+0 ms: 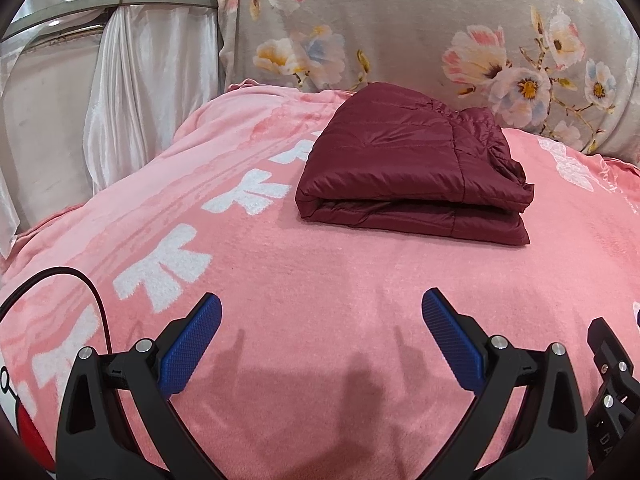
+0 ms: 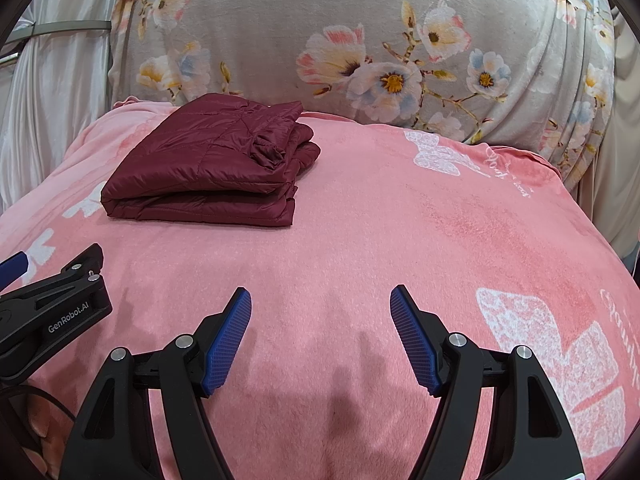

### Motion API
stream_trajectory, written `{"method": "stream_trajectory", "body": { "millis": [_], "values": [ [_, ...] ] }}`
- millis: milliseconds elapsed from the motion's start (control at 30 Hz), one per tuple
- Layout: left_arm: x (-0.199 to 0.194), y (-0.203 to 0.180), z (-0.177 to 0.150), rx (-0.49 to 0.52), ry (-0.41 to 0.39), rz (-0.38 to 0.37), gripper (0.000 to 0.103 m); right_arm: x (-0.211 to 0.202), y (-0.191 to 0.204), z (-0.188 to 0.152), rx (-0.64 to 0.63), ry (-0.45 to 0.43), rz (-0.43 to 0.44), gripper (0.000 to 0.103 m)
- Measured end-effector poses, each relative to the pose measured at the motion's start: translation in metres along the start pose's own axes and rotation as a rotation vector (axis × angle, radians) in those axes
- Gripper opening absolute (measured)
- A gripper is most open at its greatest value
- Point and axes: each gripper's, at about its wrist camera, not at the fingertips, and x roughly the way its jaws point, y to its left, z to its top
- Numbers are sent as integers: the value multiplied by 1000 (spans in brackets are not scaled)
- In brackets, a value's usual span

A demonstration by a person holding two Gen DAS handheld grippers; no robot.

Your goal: Fold large clothes

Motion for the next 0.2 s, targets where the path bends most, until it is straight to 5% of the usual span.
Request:
{"method": "stream_trajectory", "body": {
  "millis": [200],
  "values": [
    [-1, 1, 0, -2, -8, 12, 98, 0, 1, 0, 1, -1, -1, 70]
  ]
}}
